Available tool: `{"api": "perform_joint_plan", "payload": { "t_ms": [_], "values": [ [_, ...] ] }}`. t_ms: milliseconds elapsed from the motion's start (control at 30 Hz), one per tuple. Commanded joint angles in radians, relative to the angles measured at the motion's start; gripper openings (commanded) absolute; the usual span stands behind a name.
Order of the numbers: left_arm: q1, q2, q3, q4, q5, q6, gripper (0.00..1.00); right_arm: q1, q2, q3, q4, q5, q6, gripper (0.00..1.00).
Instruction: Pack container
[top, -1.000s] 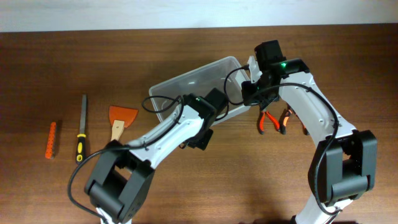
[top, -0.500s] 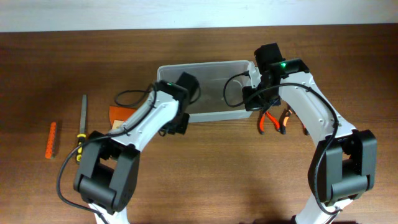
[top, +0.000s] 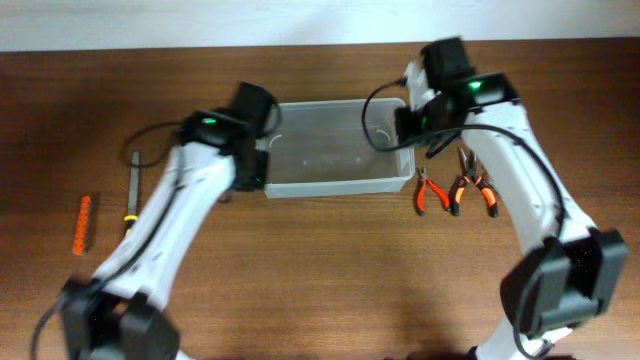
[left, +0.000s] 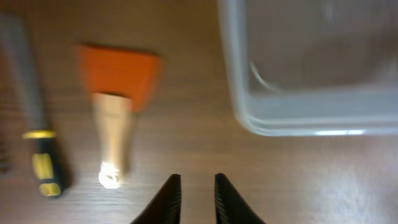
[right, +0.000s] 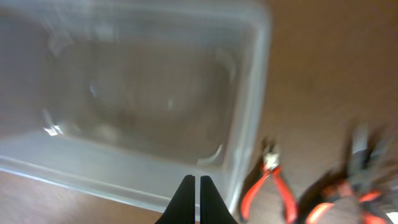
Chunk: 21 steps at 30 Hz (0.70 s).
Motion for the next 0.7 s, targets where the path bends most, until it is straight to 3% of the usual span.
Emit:
{"api": "perform_joint_plan", "payload": {
  "t_ms": [0, 267, 667],
  "values": [
    [0.092, -0.072, 0.012, -0.023, -0.093, -0.006, 0.25, -0.078, -0.066, 0.068, -0.005, 0.036, -0.006, 0.04],
    [0.297, -0.086, 0.01, -0.036, -0.098, -0.006, 0.32, -0.212, 0.066, -0.002, -0.006, -0.001, 0.07, 0.04],
    [0.418, -0.083, 0.01, -0.037, -0.098, -0.006, 0.38, -0.132, 0.293, -0.003, 0.005, -0.099, 0.077, 0.04]
  ]
}}
